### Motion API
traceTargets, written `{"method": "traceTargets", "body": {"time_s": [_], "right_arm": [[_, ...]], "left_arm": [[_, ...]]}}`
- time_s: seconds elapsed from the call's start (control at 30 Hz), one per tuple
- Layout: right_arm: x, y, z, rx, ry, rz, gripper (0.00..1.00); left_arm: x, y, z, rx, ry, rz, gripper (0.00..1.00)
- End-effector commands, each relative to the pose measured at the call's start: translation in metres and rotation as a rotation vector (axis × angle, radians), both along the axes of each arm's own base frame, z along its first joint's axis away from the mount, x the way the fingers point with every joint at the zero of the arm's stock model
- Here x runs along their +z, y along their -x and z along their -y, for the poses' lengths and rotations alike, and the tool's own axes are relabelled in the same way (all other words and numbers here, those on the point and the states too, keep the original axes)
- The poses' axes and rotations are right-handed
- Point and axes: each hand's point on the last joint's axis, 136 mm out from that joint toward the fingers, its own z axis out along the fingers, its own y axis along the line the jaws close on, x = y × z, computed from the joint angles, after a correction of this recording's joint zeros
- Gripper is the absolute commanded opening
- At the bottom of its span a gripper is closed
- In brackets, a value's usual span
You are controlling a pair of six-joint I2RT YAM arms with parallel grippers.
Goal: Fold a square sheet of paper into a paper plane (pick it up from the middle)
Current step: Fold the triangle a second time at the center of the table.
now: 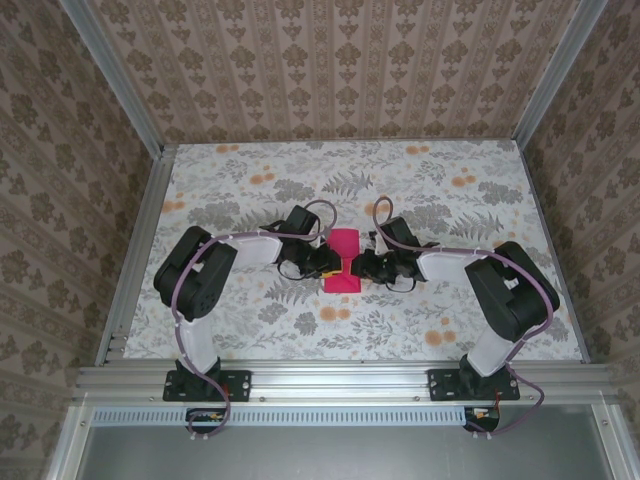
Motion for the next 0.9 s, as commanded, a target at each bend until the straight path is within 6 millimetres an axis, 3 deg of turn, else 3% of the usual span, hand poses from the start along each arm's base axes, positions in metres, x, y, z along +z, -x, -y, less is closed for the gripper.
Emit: {"method": "traceTargets", "body": {"time_s": [0.0,0.27,0.6,0.87], "right_arm": [[0.017,-0.009,-0.002,0.022,-0.021,0.049,0.31],[0.011,-0.018,-0.003,0.041,0.002,0.044,0.30],[0.004,-0.031,0.003,0.042,0.057,0.064,0.10],[0.010,-0.013,-0.004,0.025,-0.012,0.043,0.09]], "left_arm": [[-0.007,0.001,-0.001,-0.013,-0.021,-0.006,0.23],[-0.008,0.002,-0.001,-0.014,-0.023,-0.008,0.22],[-0.008,0.009,-0.008,-0.034,-0.038,-0.011,0.22],[-0.007,0.028,-0.031,-0.055,-0.072,-0.009,0.21]]}}
